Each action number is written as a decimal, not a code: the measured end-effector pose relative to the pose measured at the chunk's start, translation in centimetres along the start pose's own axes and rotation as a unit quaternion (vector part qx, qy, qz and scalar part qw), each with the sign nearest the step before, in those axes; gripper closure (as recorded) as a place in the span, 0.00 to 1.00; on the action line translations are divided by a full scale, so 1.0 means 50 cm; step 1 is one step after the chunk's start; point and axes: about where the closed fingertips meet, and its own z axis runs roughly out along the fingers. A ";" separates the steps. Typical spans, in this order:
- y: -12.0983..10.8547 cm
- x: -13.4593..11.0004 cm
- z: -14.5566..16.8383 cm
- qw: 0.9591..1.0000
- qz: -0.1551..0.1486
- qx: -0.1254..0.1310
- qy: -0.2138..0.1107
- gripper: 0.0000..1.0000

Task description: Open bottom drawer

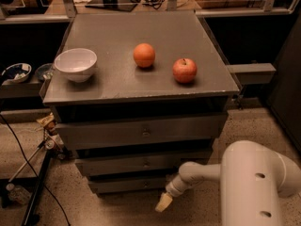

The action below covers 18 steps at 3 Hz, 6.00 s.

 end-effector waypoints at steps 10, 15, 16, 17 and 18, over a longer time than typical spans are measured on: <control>0.002 0.003 -0.019 0.998 0.020 -0.039 -0.054 0.00; -0.041 0.018 -0.026 0.998 0.040 0.010 -0.037 0.00; -0.046 0.016 -0.019 0.998 0.038 0.009 -0.038 0.00; -0.082 0.009 -0.018 0.998 0.039 0.019 -0.046 0.00; -0.079 0.013 -0.001 0.998 0.038 0.008 -0.043 0.00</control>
Offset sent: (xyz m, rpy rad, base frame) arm -0.0125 -0.0061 0.0137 0.0361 0.0089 0.0004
